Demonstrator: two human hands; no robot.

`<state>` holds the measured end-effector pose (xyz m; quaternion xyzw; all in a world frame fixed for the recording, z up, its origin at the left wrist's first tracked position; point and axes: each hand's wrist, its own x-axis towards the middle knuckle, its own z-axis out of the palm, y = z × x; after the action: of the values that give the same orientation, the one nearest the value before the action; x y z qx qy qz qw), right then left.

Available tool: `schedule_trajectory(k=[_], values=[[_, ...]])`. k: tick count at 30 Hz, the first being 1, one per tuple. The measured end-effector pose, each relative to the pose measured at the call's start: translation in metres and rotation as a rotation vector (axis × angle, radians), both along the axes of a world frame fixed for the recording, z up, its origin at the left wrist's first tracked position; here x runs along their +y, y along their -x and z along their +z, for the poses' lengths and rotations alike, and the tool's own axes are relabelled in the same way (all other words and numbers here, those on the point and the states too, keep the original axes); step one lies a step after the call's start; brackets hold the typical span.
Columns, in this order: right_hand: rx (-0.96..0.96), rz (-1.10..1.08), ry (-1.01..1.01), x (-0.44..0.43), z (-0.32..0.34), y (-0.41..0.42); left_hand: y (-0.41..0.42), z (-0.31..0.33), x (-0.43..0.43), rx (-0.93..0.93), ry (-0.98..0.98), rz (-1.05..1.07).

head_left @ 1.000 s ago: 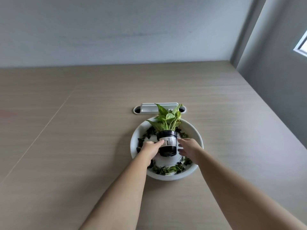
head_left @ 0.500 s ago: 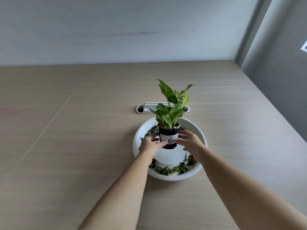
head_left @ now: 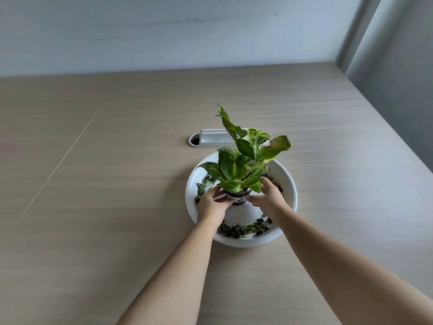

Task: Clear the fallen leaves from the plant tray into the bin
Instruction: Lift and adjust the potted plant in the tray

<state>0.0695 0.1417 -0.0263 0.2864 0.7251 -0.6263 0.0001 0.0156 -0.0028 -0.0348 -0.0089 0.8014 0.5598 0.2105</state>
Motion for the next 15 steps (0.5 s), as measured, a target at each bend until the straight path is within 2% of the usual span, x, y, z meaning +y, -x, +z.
schedule_trajectory(k=[4,7,10,12,15], values=[[0.007,0.000,0.006,0.002,-0.003,-0.004,-0.001,0.006,0.000,0.014,0.036,-0.046],[-0.029,-0.026,-0.048,0.001,0.003,-0.007,0.002,0.011,-0.002,0.043,0.173,-0.082],[-0.146,-0.023,-0.225,0.004,0.011,-0.008,0.004,0.017,-0.009,0.141,0.409,-0.140],[-0.247,0.028,-0.321,0.006,0.016,-0.009,0.004,0.020,-0.015,0.256,0.634,-0.326],[-0.396,0.295,-0.573,0.004,0.019,-0.014,-0.002,0.024,-0.019,0.375,0.971,-0.626]])
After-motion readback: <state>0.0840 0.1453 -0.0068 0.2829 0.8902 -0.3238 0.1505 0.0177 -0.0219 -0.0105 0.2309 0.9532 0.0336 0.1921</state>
